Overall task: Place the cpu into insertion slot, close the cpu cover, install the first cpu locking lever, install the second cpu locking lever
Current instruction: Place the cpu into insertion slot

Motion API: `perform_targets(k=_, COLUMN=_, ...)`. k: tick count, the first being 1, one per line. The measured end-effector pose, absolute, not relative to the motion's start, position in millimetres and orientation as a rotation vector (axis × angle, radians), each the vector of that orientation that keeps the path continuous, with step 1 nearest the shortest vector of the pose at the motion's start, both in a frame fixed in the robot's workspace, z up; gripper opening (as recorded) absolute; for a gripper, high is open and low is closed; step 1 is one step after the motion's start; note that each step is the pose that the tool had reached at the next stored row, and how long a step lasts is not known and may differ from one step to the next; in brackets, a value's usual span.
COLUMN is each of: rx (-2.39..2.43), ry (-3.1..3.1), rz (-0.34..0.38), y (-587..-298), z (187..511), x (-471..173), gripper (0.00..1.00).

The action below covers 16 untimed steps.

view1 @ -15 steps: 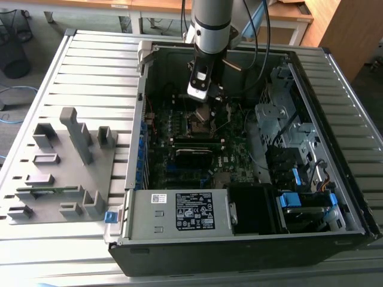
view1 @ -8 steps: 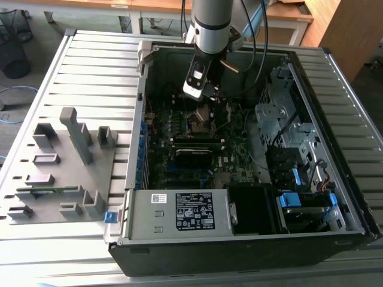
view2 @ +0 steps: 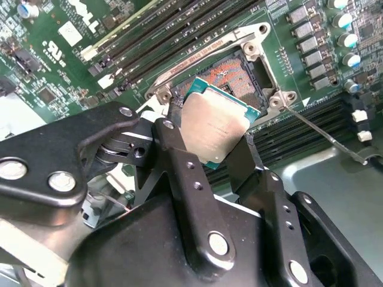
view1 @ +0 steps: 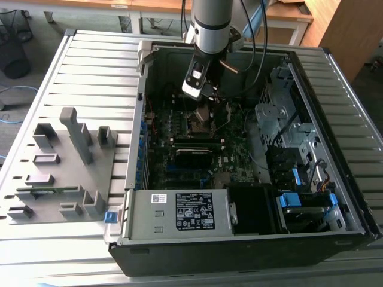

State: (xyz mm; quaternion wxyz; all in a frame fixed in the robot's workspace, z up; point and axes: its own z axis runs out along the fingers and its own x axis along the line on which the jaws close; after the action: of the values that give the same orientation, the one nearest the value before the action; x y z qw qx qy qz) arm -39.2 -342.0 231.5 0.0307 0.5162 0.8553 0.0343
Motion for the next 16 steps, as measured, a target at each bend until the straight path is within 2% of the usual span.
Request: perform_targets(k=16, rx=1.947, ry=2.373, rz=0.090, y=-342.1, z=230.3, x=-39.2, gripper=0.54)
